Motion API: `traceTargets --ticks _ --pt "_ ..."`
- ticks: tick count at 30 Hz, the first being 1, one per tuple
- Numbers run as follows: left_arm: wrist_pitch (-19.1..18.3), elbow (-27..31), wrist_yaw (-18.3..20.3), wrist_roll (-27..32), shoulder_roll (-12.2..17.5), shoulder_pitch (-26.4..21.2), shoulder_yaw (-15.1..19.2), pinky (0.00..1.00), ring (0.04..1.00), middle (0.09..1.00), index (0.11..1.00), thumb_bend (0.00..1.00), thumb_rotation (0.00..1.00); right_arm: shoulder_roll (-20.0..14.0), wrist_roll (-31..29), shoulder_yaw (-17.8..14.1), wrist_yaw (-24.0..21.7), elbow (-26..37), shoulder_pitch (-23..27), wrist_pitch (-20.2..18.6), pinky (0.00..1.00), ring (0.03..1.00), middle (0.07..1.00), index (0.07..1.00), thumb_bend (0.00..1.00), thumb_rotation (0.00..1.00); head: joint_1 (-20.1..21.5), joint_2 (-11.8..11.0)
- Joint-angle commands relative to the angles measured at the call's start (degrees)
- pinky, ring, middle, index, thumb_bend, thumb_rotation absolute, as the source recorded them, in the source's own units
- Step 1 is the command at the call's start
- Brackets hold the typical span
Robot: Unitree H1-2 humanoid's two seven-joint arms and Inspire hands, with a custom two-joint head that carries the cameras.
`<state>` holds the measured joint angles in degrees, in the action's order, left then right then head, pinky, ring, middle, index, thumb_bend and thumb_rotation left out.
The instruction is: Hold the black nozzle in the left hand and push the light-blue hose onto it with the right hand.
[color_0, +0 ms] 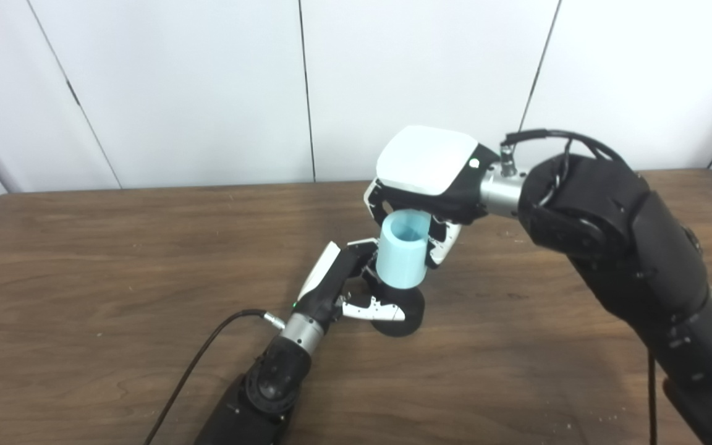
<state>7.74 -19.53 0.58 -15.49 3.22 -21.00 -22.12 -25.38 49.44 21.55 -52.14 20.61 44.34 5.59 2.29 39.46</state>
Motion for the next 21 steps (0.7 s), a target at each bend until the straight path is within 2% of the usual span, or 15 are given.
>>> traceTargets --ticks 1,4,8,14,18,21 --pt "-5.8 -5.7 3.7 -2.5 1.5 7.4 -2.2 0.36 0.421 0.440 0.508 0.52 0.00 -1.2 0.5 -0.3 -0.9 1.4 0.5 -0.5 0.23 0.327 0.425 0.521 0.53 0.01 0.0 0.0" --pt "-5.8 -5.8 3.7 -2.4 1.6 7.4 -2.2 0.35 0.417 0.438 0.508 0.52 0.00 -1.3 0.5 0.1 -1.5 1.9 0.5 -0.7 0.29 0.394 0.460 0.509 0.53 0.01 0.0 0.1" --pt "-6.1 -5.6 3.9 -2.5 1.6 7.3 -2.3 0.35 0.418 0.438 0.508 0.52 0.00 -0.7 0.1 0.6 -1.5 2.3 0.0 -0.8 0.31 0.410 0.469 0.506 0.53 0.01 -0.1 0.1" --pt "-6.5 -5.4 3.9 -2.4 1.4 7.3 -2.2 0.36 0.419 0.438 0.508 0.52 0.00 0.2 -0.9 1.2 -0.9 2.8 -0.9 -0.4 0.31 0.427 0.473 0.510 0.53 0.01 -0.1 0.0" --pt "-6.5 -5.6 3.7 -2.4 1.2 7.2 -2.2 0.36 0.419 0.439 0.508 0.52 0.00 0.9 -1.0 1.6 -0.5 2.2 -0.1 -0.2 0.25 0.370 0.456 0.516 0.53 0.01 -0.2 0.0" --pt "-6.2 -5.8 3.6 -2.5 1.1 7.2 -2.2 0.36 0.420 0.441 0.507 0.52 0.00 1.0 -1.2 1.8 -0.1 1.9 0.4 0.3 0.26 0.396 0.471 0.505 0.53 0.01 -0.3 0.0"
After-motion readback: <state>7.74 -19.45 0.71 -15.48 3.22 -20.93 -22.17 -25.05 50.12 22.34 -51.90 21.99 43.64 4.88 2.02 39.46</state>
